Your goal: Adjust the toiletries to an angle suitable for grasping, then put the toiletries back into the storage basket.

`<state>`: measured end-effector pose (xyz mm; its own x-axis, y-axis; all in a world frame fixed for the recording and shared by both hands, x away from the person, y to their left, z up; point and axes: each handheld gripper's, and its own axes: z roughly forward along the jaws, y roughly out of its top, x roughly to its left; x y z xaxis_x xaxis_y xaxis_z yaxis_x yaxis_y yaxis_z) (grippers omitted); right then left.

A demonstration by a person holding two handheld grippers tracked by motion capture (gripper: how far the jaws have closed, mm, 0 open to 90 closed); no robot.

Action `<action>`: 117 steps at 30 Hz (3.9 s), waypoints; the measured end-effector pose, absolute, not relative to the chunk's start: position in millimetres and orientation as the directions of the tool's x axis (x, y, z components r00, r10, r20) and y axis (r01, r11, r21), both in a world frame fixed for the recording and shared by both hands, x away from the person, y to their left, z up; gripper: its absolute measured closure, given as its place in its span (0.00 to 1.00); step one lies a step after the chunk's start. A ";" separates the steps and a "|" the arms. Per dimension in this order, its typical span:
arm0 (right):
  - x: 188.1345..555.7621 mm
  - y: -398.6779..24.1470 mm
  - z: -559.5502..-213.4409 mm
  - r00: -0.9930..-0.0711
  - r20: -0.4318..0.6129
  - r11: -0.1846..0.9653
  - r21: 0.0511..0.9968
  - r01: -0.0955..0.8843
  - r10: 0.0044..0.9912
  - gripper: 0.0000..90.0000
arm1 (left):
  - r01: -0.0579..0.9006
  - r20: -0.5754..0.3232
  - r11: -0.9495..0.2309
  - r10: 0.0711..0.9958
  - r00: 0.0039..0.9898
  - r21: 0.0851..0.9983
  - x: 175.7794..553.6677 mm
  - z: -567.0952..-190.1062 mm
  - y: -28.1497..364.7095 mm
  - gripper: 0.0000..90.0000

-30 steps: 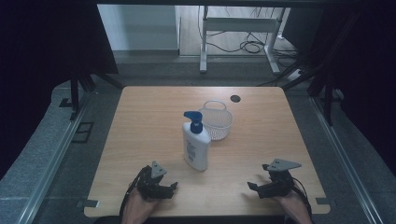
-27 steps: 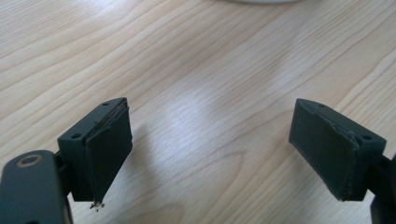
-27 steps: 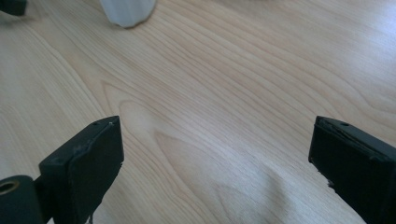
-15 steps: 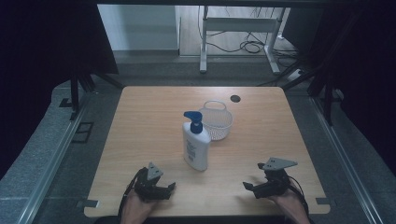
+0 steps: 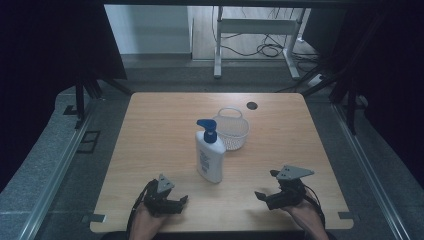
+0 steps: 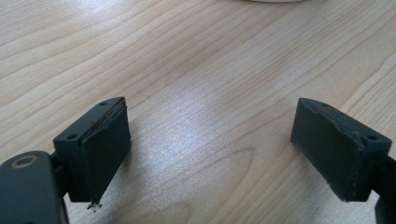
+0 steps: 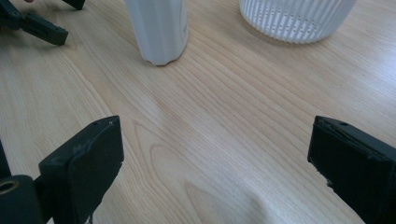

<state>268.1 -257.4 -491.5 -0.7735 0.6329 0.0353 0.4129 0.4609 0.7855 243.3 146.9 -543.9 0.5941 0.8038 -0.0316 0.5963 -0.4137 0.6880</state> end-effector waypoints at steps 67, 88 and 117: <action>316.8 -142.6 -446.7 -0.857 0.113 0.441 0.819 0.366 0.502 0.05 | 0.597 -0.029 -0.411 0.807 0.589 0.689 243.4 -543.9 146.3 0.13; 336.2 -111.5 -439.6 -0.854 0.097 0.433 0.829 0.354 0.511 0.15 | 0.595 -0.024 -0.421 0.803 0.596 0.684 243.8 -543.6 146.8 0.13; 348.3 -109.4 -432.5 -0.875 0.027 0.490 0.820 0.296 0.483 0.42 | 0.595 -0.025 -0.421 0.802 0.596 0.685 244.0 -543.6 146.6 0.13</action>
